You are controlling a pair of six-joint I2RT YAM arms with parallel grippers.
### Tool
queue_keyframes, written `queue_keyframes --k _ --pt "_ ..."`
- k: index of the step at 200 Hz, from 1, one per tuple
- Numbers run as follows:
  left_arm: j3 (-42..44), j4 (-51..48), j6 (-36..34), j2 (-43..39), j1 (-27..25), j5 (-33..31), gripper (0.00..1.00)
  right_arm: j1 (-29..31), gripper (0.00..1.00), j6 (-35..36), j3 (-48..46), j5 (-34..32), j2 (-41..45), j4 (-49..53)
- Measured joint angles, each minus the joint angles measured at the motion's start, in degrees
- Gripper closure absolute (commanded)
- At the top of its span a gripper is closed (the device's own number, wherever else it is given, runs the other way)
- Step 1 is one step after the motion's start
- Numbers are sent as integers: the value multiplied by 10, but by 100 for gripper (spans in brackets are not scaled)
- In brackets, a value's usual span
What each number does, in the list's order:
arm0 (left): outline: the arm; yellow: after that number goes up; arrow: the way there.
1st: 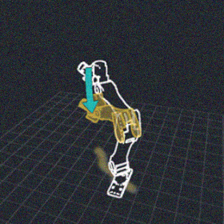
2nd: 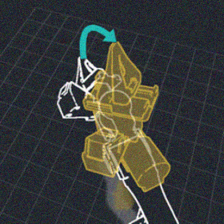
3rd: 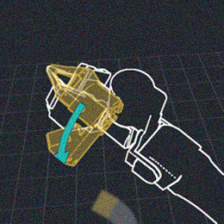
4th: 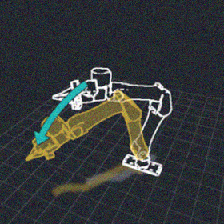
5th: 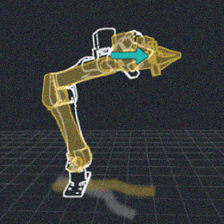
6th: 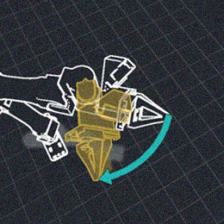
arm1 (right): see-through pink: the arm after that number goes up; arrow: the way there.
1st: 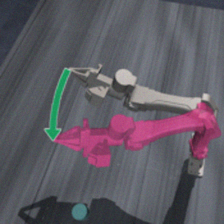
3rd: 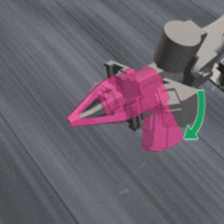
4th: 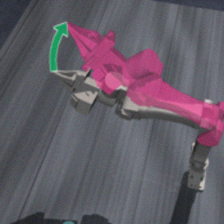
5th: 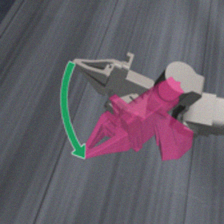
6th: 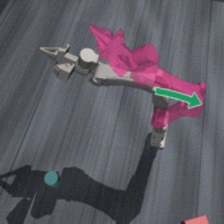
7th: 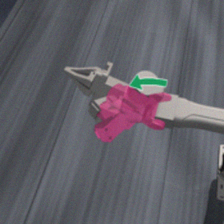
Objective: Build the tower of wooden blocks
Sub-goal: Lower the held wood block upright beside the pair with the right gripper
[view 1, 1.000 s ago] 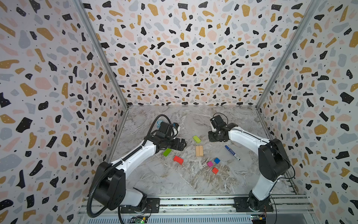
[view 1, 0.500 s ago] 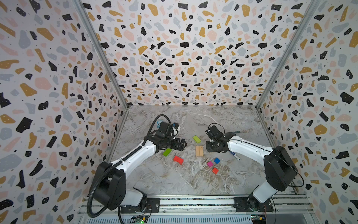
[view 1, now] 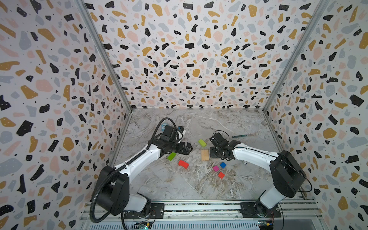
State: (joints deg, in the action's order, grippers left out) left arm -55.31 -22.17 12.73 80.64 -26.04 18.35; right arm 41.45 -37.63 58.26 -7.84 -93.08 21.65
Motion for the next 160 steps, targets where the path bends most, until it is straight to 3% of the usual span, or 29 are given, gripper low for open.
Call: queue_keyframes --k 160 --pt "2 8 1 8 0 37 0 3 82 -5 -12 -7 -61 -57"
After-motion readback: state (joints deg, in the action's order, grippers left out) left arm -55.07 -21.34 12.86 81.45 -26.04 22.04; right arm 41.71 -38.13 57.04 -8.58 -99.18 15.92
